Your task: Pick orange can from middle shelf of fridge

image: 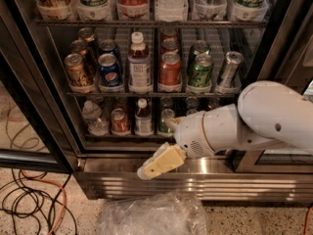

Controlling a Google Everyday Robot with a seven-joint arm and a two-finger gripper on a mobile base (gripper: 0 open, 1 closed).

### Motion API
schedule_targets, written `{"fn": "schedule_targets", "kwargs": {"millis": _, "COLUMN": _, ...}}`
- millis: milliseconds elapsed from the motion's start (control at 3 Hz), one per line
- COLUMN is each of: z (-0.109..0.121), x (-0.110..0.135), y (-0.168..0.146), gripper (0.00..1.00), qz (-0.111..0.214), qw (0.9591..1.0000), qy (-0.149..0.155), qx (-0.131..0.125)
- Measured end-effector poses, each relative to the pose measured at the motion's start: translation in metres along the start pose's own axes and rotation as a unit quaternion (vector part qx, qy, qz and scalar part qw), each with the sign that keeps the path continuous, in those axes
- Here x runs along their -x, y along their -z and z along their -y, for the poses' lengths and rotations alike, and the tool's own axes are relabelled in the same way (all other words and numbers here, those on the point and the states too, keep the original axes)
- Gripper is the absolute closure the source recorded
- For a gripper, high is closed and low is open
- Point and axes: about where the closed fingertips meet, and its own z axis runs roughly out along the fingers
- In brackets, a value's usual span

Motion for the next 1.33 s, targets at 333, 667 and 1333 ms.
{"fn": "schedule_targets", "kwargs": {"millis": 333, "z": 0.004, "x": 0.012, "y": -0.034, "gripper": 0.00, "qz": 0.058, "qw": 0.9983, "qy": 0.006, "qx": -0.002}}
{"fn": "schedule_targets", "kwargs": {"millis": 667, "z": 0.006, "x": 0.044, "y": -0.058, "gripper": 0.00, "qz": 0.128, "qw": 0.9908, "qy": 0.033, "qx": -0.029}}
{"fn": "schedule_targets", "kwargs": {"millis": 1333, "z": 0.002, "x": 0.065, "y": -0.075, "gripper": 0.00, "qz": 0.141, "qw": 0.9868, "qy": 0.061, "qx": -0.050}}
